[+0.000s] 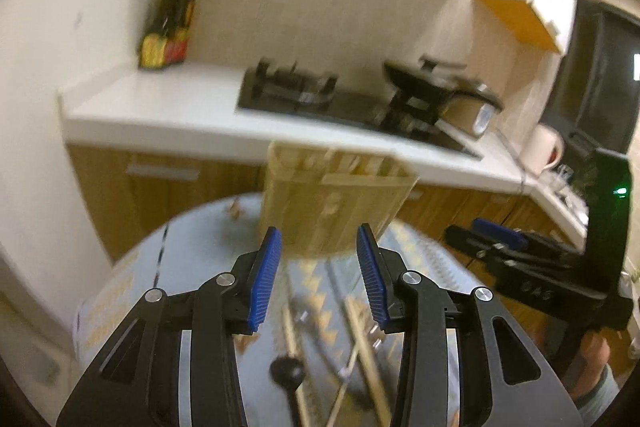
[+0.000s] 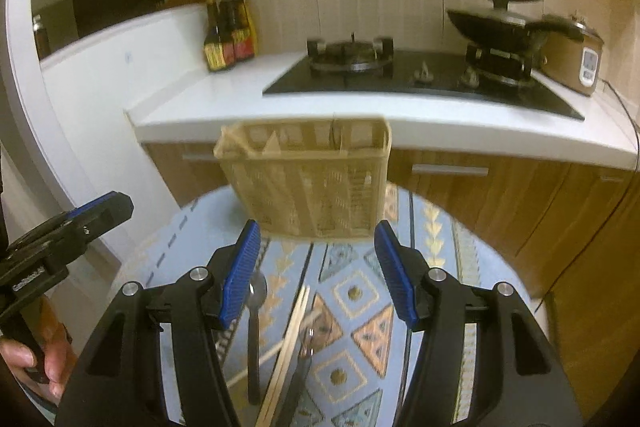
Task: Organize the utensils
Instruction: 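Grasp the black spoon with the left tool while the right tool grasps a clear spoon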
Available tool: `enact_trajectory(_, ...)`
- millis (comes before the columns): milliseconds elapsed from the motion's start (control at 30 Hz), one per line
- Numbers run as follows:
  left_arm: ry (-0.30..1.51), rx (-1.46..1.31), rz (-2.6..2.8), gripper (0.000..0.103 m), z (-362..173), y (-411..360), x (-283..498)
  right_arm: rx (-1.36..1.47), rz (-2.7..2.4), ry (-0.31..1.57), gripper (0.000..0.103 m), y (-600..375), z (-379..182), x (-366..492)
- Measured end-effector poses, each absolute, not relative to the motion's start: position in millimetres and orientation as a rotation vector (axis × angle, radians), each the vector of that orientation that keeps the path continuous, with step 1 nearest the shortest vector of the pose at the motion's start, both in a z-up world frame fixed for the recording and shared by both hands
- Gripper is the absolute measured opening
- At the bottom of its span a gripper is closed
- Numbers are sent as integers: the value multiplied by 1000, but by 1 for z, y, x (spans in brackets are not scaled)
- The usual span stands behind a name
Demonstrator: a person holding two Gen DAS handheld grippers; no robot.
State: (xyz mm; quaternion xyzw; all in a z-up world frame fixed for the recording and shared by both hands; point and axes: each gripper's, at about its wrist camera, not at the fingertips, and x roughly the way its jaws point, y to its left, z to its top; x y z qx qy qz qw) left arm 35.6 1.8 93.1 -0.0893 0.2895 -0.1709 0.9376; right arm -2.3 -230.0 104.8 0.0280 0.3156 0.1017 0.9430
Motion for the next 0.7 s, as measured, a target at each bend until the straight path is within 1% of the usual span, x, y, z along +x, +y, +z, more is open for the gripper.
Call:
enact_trajectory(233,775,-221,-355,38,44,17,51,49,207,790,56,-224,59,3)
enact_trajectory(433,962,-320,-407,38,-1,25,71,61,235,900,56,-220,32,7)
enact_trajectory(700,1095,-138,-479,38,-33,4,72,145,321,1013,56,-210,15,27)
